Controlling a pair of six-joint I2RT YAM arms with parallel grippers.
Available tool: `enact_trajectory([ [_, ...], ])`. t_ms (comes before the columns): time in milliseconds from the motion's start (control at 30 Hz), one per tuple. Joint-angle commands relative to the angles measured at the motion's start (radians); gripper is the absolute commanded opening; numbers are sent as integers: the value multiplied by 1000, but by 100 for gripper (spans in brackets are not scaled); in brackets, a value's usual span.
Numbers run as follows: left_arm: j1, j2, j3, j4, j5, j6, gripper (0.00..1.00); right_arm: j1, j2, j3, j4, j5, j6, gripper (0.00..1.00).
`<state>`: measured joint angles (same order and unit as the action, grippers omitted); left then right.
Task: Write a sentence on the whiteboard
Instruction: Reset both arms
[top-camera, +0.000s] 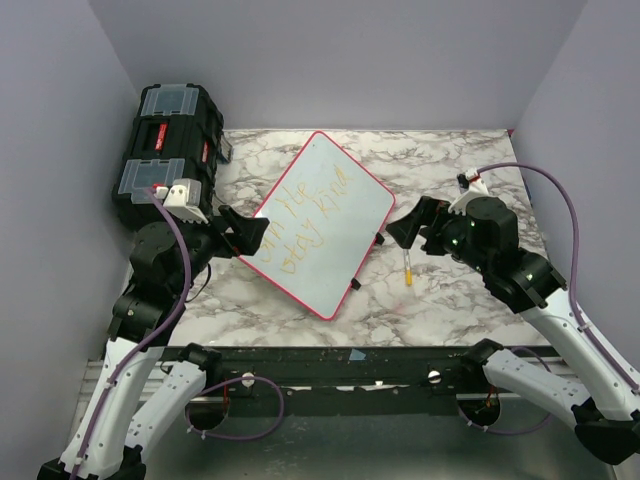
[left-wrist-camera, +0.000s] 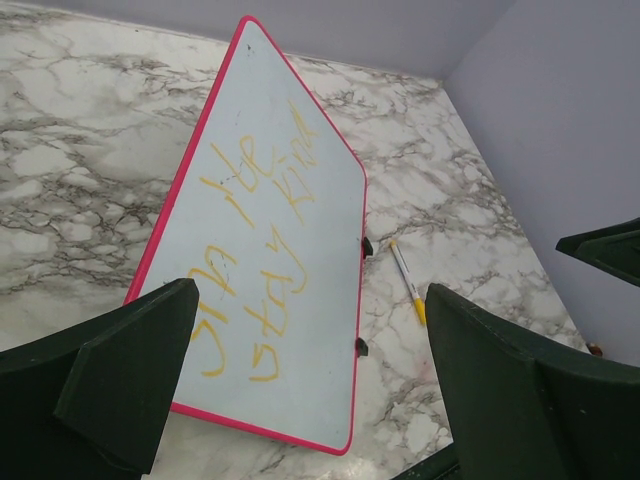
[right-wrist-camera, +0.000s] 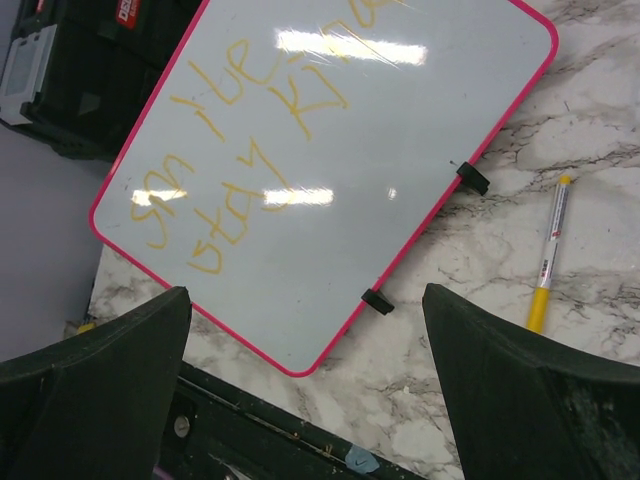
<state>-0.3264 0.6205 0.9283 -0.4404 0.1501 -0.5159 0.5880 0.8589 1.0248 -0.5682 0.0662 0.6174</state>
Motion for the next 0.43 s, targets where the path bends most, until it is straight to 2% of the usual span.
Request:
enact_trajectory([
  [0,7,-15,10,29,10,25,99,3,-6,-14,37,-33,0,100],
  [400,7,-44,-3,2,-9,51,98,2,-32,-36,48,-43,15,100],
])
